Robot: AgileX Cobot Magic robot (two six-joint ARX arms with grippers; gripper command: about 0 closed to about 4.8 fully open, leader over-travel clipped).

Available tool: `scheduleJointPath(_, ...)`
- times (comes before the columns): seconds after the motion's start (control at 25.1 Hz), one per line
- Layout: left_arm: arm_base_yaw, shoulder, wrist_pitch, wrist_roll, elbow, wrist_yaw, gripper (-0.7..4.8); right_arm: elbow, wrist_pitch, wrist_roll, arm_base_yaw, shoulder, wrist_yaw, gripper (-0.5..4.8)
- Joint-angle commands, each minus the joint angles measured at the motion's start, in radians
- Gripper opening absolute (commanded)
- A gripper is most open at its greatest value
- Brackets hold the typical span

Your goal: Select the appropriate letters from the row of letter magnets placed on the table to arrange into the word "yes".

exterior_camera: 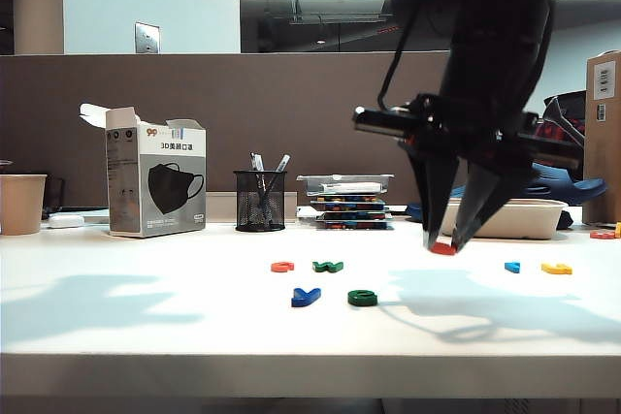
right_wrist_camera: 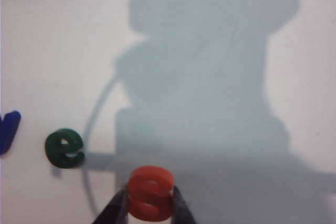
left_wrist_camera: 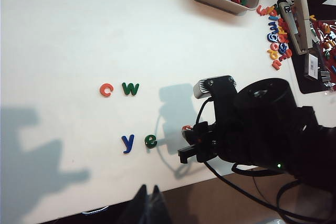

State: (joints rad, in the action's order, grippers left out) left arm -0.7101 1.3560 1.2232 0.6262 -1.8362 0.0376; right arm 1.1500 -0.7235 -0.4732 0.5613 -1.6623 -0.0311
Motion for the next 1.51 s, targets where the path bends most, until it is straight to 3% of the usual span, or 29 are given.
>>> scheduleJointPath(0.04, 0.000, -0.004, -0.006, 0.002, -0.003, 0.004, -0.05, -0.020, 0.055, -0.003, 0.001, 0.001, -0.016, 0.89)
scheduleJointPath(1.51, 0.000, -0.004, -0.006, 0.002, -0.003, 0.004, -0.05, -0.027, 0.099, -0.002, 0.011, -0.118, -0.080, 0.90)
